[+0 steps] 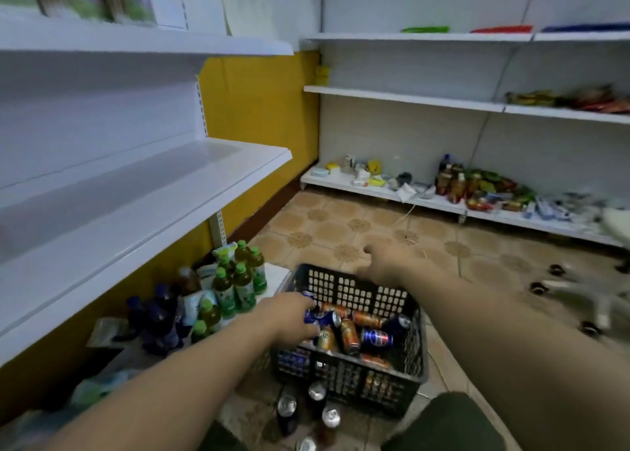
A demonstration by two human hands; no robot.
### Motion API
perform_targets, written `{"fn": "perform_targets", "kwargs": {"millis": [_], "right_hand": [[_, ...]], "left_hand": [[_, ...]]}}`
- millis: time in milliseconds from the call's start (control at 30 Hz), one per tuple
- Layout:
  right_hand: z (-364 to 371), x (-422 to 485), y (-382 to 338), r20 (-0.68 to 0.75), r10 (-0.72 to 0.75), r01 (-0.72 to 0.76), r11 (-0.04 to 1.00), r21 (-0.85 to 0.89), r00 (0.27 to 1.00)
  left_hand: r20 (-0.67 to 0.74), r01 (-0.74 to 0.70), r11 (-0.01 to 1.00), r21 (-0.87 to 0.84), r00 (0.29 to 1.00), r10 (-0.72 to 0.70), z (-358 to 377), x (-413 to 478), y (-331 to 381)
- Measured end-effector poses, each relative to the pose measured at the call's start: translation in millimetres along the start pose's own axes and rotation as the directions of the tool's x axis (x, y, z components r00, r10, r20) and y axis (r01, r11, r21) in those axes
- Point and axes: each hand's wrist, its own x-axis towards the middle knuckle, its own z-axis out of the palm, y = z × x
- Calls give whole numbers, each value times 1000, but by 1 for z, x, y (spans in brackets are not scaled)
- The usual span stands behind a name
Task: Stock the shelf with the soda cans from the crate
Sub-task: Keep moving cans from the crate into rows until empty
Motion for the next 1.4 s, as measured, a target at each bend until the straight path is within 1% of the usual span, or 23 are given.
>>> {"fn": "perform_targets", "kwargs": {"millis": [67, 200, 400, 533, 667, 733, 833, 933, 967, 1033, 1133, 1200, 1233, 1267, 1333, 1400], "right_hand": [[18, 13, 22, 36, 52, -53, 998, 25, 998], [64, 43, 57, 173, 123, -127, 992, 12, 977], [132, 98, 103, 282, 194, -218, 974, 55, 939], [193, 146, 127, 367, 206, -272, 953, 136, 907], [263, 185, 153, 469, 200, -278, 955, 102, 860], [295, 201, 168, 509, 218, -318, 941, 117, 833], [336, 224, 187, 552, 245, -362, 925, 113, 797], [366, 249, 202, 579, 255, -358, 931, 69, 775], [374, 257, 206, 581, 254, -358, 931, 69, 773], [391, 272, 213, 574, 251, -367, 925, 94, 779], [417, 290, 224, 561, 269, -387, 916, 102, 783], [433, 297, 229, 588, 273, -365, 930, 42, 761], [440, 300, 232, 599, 271, -332, 943, -7, 754], [446, 303, 233, 597, 272, -297, 953, -60, 754], [450, 309, 236, 556, 281, -247, 959, -137, 782], [449, 313, 236, 518, 273, -220, 962, -162, 811]], "left_hand": [[42, -33, 999, -2, 999, 33, 16, 29, 0], [171, -30, 999, -29, 985, 34, 49, 78, -7], [258, -33, 997, -75, 965, 52, 110, 154, -19], [306, -51, 997, -53, 950, 65, 155, 211, -24], [386, -72, 997, 0, 920, 66, 195, 267, -34], [420, -89, 996, 16, 904, 74, 214, 289, -41], [444, -124, 991, 48, 892, 90, 242, 316, -54], [471, -146, 986, 75, 877, 94, 259, 334, -65], [472, -152, 986, 74, 876, 100, 264, 337, -68], [404, -179, 981, 76, 905, 133, 273, 338, -72], [204, -217, 976, 32, 957, 206, 288, 338, -76], [45, -252, 968, 15, 967, 252, 295, 336, -78], [47, -249, 968, 4, 967, 249, 296, 336, -78], [87, -235, 972, 0, 968, 234, 294, 337, -77], [156, -203, 979, 7, 967, 199, 289, 339, -75], [153, -203, 979, 18, 968, 198, 292, 340, -78]]}}
